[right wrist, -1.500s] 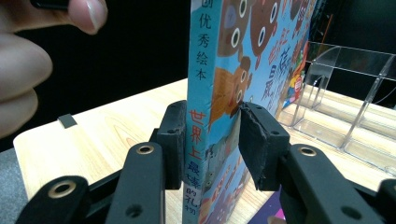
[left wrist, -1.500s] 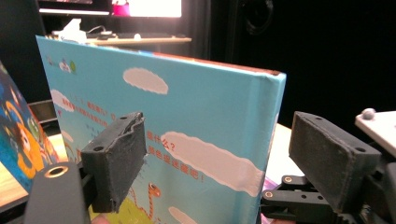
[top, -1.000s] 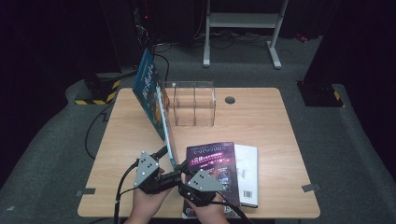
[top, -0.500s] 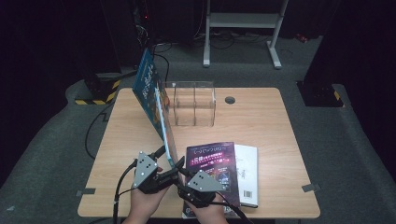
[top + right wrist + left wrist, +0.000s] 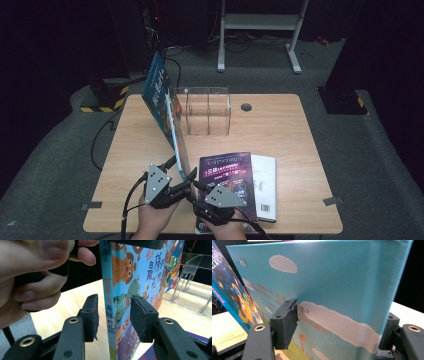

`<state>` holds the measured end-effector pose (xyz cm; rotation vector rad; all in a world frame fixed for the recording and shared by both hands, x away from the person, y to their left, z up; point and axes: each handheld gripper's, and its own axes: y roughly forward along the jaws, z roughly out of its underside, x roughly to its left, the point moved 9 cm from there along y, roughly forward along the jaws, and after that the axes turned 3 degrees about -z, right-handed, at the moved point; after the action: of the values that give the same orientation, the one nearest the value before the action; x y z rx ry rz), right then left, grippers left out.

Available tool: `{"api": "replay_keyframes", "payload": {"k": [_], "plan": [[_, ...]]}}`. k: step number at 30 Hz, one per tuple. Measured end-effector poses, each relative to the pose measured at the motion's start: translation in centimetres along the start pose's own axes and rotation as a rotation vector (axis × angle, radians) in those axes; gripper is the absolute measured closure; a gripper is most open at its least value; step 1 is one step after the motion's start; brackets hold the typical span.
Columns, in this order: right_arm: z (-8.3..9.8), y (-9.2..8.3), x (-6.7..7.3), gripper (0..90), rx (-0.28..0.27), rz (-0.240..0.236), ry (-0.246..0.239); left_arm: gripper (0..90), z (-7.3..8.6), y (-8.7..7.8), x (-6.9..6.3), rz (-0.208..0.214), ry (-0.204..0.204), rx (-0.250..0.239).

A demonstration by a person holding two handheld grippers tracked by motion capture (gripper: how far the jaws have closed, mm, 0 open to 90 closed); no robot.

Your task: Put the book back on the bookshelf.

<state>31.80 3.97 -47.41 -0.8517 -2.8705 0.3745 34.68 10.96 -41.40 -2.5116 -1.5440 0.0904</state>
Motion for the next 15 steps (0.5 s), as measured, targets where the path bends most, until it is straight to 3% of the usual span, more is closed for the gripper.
{"api": "replay_keyframes", "payload": {"k": [15], "plan": [[0.4,-3.0,-0.9,56.0,0.017,0.013,-0.005,32.9,0.1,0.0,0.3,0.0,0.004,0.019]]}}
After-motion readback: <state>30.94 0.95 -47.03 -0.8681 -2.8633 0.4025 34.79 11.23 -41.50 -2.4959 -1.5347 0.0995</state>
